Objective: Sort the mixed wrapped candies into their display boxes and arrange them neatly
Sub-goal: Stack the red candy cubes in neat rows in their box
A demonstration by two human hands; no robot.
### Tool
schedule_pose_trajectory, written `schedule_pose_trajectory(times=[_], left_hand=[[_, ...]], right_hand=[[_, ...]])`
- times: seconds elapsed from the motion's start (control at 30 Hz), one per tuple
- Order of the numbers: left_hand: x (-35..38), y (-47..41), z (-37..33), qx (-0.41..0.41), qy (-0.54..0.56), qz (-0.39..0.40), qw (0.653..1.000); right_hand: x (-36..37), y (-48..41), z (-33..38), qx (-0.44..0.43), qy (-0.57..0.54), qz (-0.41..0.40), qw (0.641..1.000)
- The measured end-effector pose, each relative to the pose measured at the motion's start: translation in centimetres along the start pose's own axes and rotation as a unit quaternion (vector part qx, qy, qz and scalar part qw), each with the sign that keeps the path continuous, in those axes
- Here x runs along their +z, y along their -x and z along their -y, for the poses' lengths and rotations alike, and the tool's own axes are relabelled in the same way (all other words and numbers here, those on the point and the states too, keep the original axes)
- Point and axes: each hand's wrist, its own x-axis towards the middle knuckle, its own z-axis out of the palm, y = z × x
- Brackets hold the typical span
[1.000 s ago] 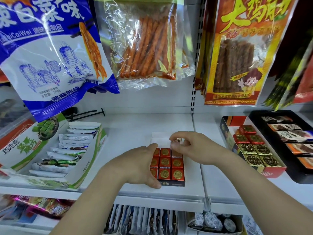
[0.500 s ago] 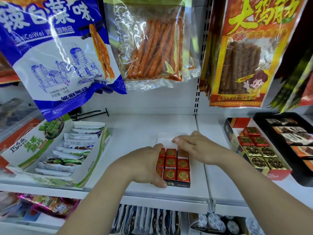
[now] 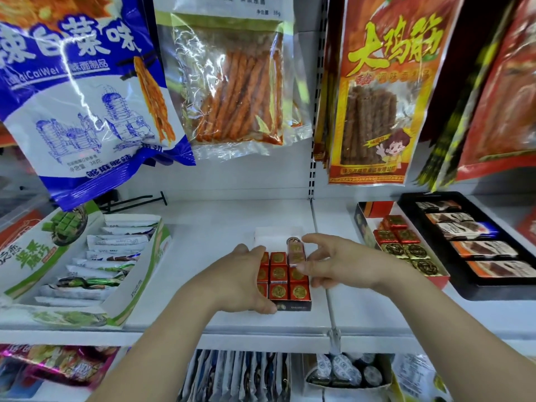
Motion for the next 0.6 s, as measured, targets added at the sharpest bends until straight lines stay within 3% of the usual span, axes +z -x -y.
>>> schedule_pose_trajectory(times=[0.4,0.6], left_hand=[[1.8,-2.3,-2.9,0.024,0.015,-0.072,0.997],[3.1,-3.9,-3.7,0.046,0.03,-0.116,0.992]], right_hand=[[0.3,1.5,-2.2,0.01,-0.104,-0.115,0.988],[0.6,2.5,-2.0,0.015,-0.051,-0.191,0.98]])
